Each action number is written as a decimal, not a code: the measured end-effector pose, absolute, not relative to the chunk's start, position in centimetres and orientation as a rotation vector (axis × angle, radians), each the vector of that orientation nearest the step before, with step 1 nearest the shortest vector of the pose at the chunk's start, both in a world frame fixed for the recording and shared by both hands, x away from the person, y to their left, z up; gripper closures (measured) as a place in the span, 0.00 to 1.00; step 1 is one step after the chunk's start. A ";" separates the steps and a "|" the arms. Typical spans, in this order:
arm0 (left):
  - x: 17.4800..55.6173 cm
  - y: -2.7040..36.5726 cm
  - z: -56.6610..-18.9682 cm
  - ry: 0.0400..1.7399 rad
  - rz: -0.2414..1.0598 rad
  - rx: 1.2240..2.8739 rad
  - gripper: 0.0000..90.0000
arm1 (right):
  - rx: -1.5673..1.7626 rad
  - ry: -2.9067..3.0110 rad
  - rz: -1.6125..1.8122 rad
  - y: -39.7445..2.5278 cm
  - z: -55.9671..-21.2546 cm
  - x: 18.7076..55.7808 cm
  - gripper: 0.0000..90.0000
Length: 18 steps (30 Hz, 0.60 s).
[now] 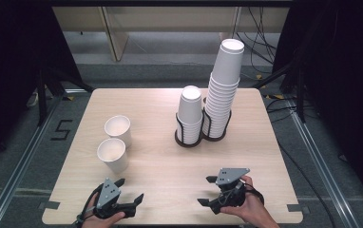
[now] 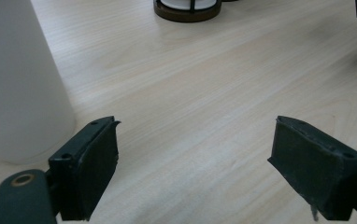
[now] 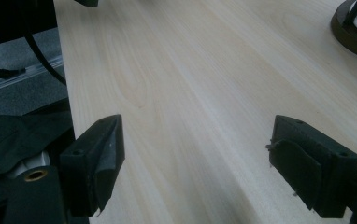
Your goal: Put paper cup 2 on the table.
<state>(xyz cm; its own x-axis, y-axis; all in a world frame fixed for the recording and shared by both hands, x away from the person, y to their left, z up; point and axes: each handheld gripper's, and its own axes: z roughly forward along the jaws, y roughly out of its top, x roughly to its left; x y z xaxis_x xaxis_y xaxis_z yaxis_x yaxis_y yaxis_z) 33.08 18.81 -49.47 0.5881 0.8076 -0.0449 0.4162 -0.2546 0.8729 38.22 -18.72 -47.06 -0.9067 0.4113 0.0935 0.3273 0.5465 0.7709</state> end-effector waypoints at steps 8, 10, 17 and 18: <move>32.1 18.2 -49.2 0.956 0.515 1.873 0.16 | 0.667 2.668 1.310 -19.4 -47.2 37.4 0.21; 31.8 18.1 -49.0 0.948 0.517 1.885 0.16 | 0.681 2.665 1.312 -19.6 -47.3 37.2 0.21; 31.1 17.5 -49.2 0.922 0.501 1.924 0.16 | 0.688 2.664 1.300 -20.0 -47.5 36.6 0.21; 30.9 17.5 -49.1 0.916 0.493 1.933 0.16 | 0.686 2.659 1.298 -20.0 -47.5 36.5 0.21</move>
